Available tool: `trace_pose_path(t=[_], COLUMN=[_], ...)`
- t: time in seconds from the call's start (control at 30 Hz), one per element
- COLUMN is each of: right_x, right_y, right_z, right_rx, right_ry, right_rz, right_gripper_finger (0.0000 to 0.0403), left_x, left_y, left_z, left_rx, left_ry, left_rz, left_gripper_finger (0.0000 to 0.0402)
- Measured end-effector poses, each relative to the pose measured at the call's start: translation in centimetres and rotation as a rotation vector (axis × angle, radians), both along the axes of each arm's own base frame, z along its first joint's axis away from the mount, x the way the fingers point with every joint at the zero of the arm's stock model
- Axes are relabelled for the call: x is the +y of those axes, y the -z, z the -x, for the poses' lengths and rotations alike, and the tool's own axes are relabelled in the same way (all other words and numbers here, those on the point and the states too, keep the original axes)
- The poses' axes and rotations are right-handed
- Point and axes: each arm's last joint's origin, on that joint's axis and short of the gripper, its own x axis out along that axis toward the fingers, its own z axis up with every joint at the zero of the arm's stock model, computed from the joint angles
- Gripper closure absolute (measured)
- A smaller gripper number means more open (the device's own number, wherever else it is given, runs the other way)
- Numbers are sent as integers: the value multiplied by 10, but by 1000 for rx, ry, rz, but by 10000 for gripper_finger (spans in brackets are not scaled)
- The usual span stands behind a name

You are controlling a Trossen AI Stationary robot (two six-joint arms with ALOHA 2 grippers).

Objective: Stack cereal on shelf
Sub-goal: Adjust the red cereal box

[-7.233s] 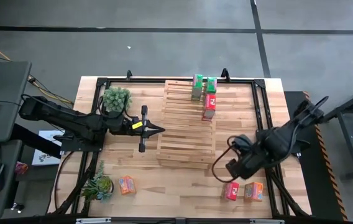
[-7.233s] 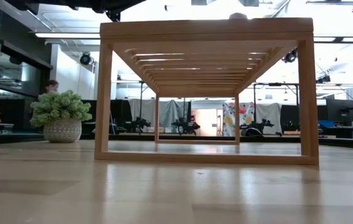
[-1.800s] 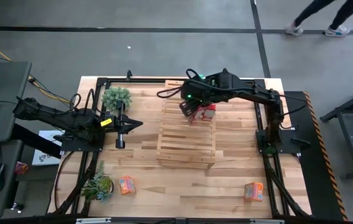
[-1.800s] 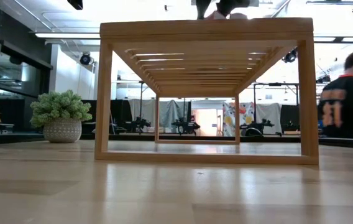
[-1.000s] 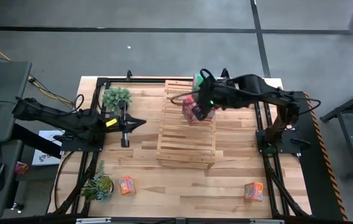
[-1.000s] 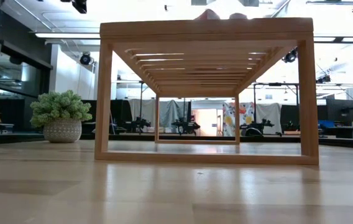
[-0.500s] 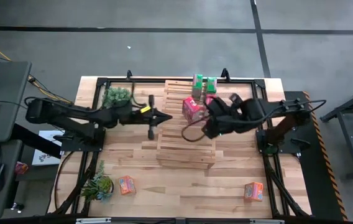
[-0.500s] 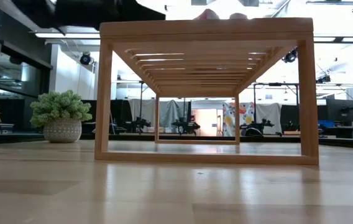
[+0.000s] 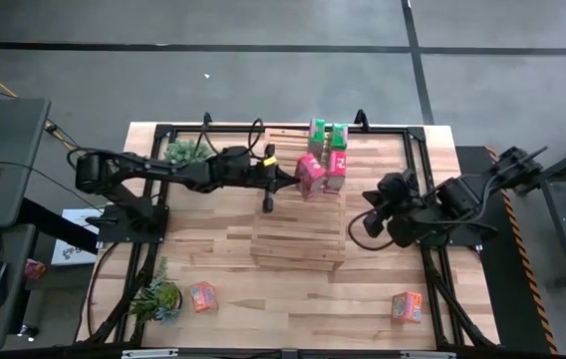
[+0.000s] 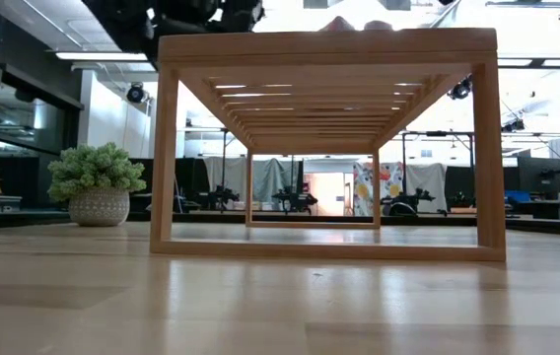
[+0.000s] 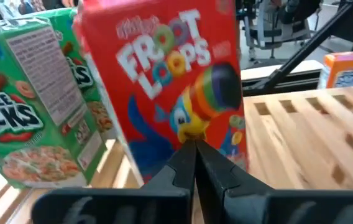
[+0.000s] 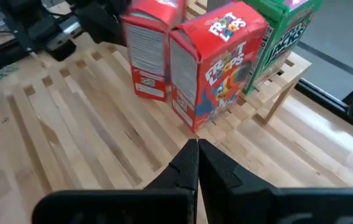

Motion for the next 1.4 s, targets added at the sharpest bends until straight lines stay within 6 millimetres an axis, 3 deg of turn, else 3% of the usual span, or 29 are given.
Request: trace_pose_path(t=[0.4, 1.0, 1.1, 1.2, 1.3, 1.4], right_x=[3, -15, -23, -27, -32, -38], right_y=[0, 8, 18, 35, 57, 82], right_z=[-1, 15, 27, 33, 39, 48], right_rx=[-4, 146, 253, 255, 284, 281], right_ry=[-73, 48, 153, 190, 204, 273], right_rz=[64, 60, 1, -40, -97, -145], right_gripper_finger=[403, 403, 403, 403, 403, 403], left_x=[27, 30, 31, 31, 31, 29], left_y=[6, 5, -4, -21, -40, -48], left_z=[-6, -3, 6, 20, 36, 51], left_rx=[34, 56, 72, 78, 16, -35], left_ry=[-73, -95, -117, -168, -190, -201], left_rz=[5, -21, -31, -54, -60, -45], left_gripper_finger=[402, 401, 402, 401, 401, 402])
